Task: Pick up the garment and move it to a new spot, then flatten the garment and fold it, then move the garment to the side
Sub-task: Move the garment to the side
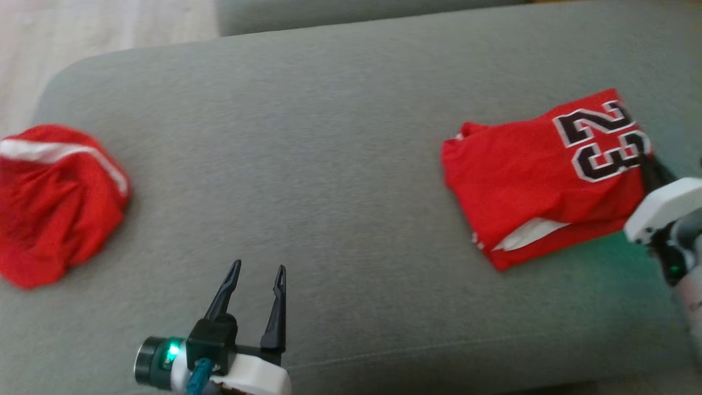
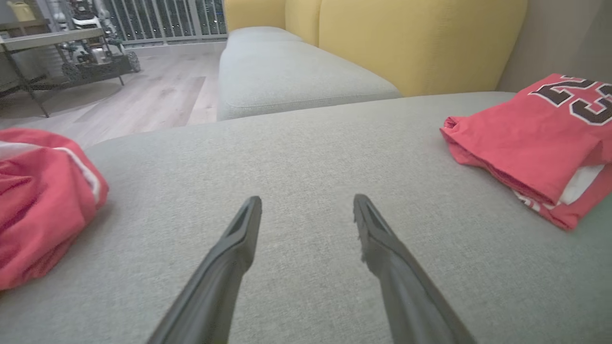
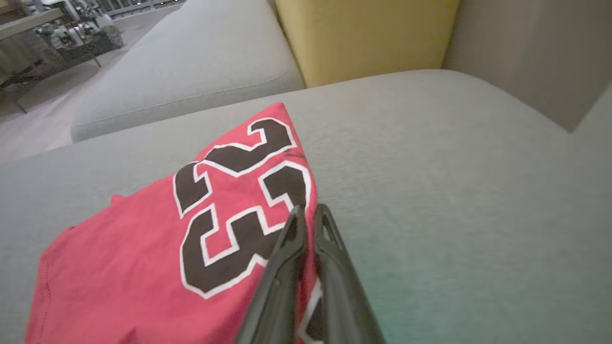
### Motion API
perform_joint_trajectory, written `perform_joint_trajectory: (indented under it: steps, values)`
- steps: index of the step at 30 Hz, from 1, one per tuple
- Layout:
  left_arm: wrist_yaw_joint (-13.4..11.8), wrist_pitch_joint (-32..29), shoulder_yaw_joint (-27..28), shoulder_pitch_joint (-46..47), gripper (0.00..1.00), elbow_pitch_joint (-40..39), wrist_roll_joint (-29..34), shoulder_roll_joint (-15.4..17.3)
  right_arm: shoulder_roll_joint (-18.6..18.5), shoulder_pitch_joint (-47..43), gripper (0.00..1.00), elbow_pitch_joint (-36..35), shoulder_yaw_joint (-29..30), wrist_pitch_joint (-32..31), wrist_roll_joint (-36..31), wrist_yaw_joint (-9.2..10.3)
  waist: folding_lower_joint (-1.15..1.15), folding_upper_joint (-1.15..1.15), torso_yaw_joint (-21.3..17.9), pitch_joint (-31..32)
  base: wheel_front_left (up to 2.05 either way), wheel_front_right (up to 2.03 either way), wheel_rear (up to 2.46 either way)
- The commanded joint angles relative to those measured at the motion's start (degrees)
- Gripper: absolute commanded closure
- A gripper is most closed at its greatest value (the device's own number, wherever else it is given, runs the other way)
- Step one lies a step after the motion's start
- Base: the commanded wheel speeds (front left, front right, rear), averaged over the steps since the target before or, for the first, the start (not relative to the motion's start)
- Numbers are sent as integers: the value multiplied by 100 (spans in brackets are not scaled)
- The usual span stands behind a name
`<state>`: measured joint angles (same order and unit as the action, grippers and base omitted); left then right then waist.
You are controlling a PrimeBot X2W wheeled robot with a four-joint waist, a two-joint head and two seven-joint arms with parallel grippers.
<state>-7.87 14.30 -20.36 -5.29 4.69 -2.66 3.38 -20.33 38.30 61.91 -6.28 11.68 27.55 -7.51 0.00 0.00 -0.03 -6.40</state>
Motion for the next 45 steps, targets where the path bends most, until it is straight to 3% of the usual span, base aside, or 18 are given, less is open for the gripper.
perform_joint_trajectory:
  steps: [1, 11, 17, 18, 19, 20, 27, 30, 36, 42, 45]
  values:
    - [22, 70, 190, 206, 0, -195, 50, -13, -228, 189, 100, -189, -13, 100, -104, 2, 0, 0, -337, -97, 0, 0, 0]
    - [67, 70, 204, 310, 0, -283, 97, 16, -655, 459, 100, -174, 1109, 278, -931, 2, 0, 0, -883, -288, 0, 0, 0]
    - [90, 70, 178, 380, 0, -263, 113, 14, -508, 495, 100, -207, 1861, 313, -1770, 2, 0, 0, -1024, -347, 0, 0, 0]
    - [93, 70, 175, 392, 0, -254, 116, 14, -487, 490, 95, -227, 2022, 316, -1926, 2, 0, 0, -1030, -349, 0, 0, 0]
    - [100, 70, 171, 404, 0, -243, 117, 13, -453, 483, 34, -247, 2207, 318, -2065, 2, 0, 0, -1030, -345, 0, 0, 0]
    - [108, 70, 166, 414, 0, -231, 116, 14, -429, 463, 0, -309, 2384, 321, -2238, 2, 0, 0, -1023, -337, 0, 0, 0]
    - [115, 70, 160, 365, 0, -184, 95, 14, -2, 103, 0, -1282, 3211, 329, -3481, 2, 0, 0, -894, -188, 0, 0, 0]
    - [74, 70, 182, 321, 0, -215, 56, 7, 562, -146, 0, -1922, 3328, 330, -3776, 2, 0, 0, -766, -79, 0, 0, 0]
    - [-9, 70, 255, 207, 0, -264, -106, -14, 1490, -976, 0, -2887, 2750, 306, -3622, 2, 0, 0, -374, 153, 0, 0, 0]
    - [-64, 70, 340, 115, 0, -303, -261, -30, 1727, -2030, 0, -3703, 1822, 323, -2877, 2, 0, 0, 136, 387, 0, 0, 0]
    - [-113, 70, 405, 67, 0, -349, -310, -35, 1741, -2529, 0, -4445, 1476, 328, -2526, 2, 0, 0, 336, 492, 0, 0, 0]
